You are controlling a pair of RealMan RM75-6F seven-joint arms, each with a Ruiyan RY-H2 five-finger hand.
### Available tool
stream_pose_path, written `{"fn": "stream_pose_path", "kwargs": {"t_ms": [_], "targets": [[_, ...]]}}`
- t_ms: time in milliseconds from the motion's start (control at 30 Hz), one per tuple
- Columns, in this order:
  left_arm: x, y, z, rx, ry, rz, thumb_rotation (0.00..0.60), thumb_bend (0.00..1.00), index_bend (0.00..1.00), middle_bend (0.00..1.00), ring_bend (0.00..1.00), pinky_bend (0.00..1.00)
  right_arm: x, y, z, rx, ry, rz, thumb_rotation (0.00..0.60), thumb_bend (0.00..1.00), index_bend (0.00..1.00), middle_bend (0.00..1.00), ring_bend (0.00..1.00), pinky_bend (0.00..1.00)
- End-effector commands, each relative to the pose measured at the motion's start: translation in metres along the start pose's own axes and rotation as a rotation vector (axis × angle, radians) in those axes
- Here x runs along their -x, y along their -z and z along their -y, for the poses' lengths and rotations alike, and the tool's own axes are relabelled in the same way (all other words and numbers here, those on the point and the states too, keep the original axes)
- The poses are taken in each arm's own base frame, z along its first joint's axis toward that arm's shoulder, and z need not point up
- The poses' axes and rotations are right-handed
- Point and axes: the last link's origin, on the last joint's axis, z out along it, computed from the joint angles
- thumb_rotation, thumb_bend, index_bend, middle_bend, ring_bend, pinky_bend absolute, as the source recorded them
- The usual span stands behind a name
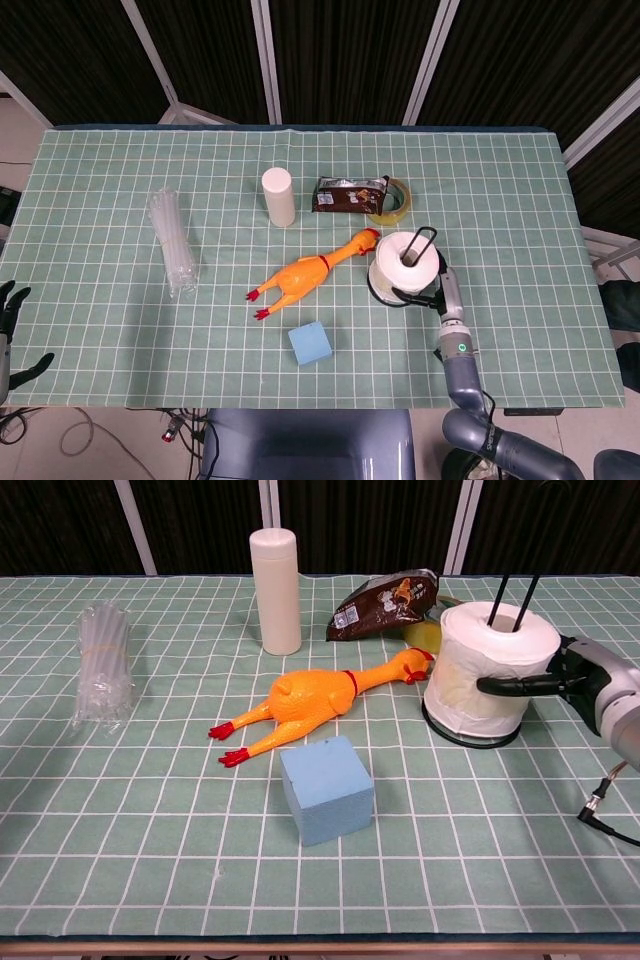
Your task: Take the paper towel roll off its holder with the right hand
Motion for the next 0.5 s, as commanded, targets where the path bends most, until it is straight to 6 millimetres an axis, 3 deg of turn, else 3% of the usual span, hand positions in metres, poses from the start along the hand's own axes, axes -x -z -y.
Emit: {"fn": "stream_pose_path", "kwargs": {"t_ms": [33,167,500], "targets": [[0.0,0.0,0.0,-0.001,0.0,-0.001,0.6,0.05,0.14,0.04,0.0,0.0,-0.003,0.002,0.009,-0.031,0.0,0.0,0.6,0.0,0.22,0.23,0.02,0.0],[0.0,0.0,0.0,-0.001,0.001,-0.001,0.6,0.05,0.14,0.04,0.0,0.0,-0.007,0.005,0.023,-0.064,-0.024,0.011,0.6,0.0,0.22,0.23,0.02,0.0],[-0.001,0.001,-0.001,0.003,0.004,0.001,0.6,0.05,0.14,0.04,0.0,0.0,-0.038,0.001,0.089,-0.137,-0.01,0.035,0.6,0.0,0.22,0.23,0.02,0.0]]}}
